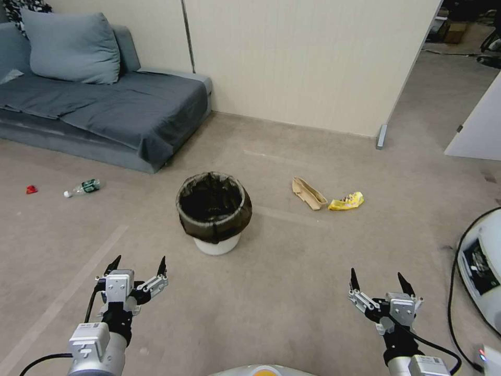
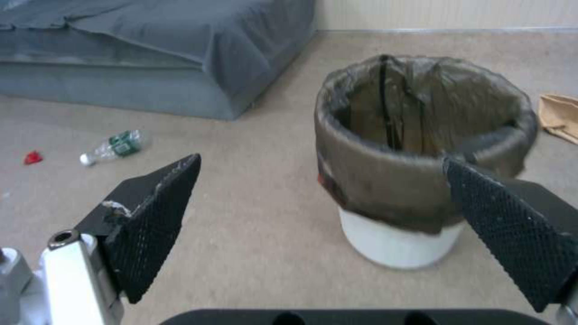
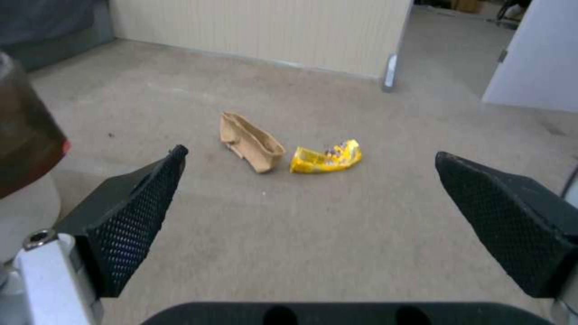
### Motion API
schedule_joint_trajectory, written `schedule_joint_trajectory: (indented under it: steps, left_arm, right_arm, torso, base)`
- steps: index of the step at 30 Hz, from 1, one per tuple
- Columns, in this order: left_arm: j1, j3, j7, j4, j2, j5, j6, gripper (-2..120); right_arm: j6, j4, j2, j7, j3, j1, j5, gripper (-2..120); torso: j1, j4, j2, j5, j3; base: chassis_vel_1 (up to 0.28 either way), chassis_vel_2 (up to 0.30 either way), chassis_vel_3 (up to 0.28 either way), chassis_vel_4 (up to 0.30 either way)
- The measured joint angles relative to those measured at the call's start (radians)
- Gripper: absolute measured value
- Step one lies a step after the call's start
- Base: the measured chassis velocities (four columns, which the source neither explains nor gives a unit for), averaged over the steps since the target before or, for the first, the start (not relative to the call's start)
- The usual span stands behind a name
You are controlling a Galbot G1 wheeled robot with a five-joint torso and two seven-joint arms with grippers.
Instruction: Pick up the trash bin, then pick up the garbage from the floor and place it into the trash bin.
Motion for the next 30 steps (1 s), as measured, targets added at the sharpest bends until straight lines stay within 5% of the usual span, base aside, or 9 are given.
schedule_joint_trajectory:
  steps: [21,30]
  left_arm:
    - [0.006,0.003,-0.005,-0.001,0.003,-0.002,-0.004,100]
    - [-0.011,0.005,0.012,0.004,0.002,-0.006,0.071,100]
  right_arm:
    - [0.014,-0.012,0.0,0.022,-0.016,0.0,0.009,100]
    - [0.002,-0.024,0.0,0.052,-0.015,0.006,0.019,100]
  torso:
    - [0.0,0.0002,0.0,0.0003,0.0]
    - [0.0,0.0001,0.0,0.0003,0.0]
  base:
    - [-0.206,0.206,0.202,-0.206]
    - [-0.062,0.057,0.059,-0.045]
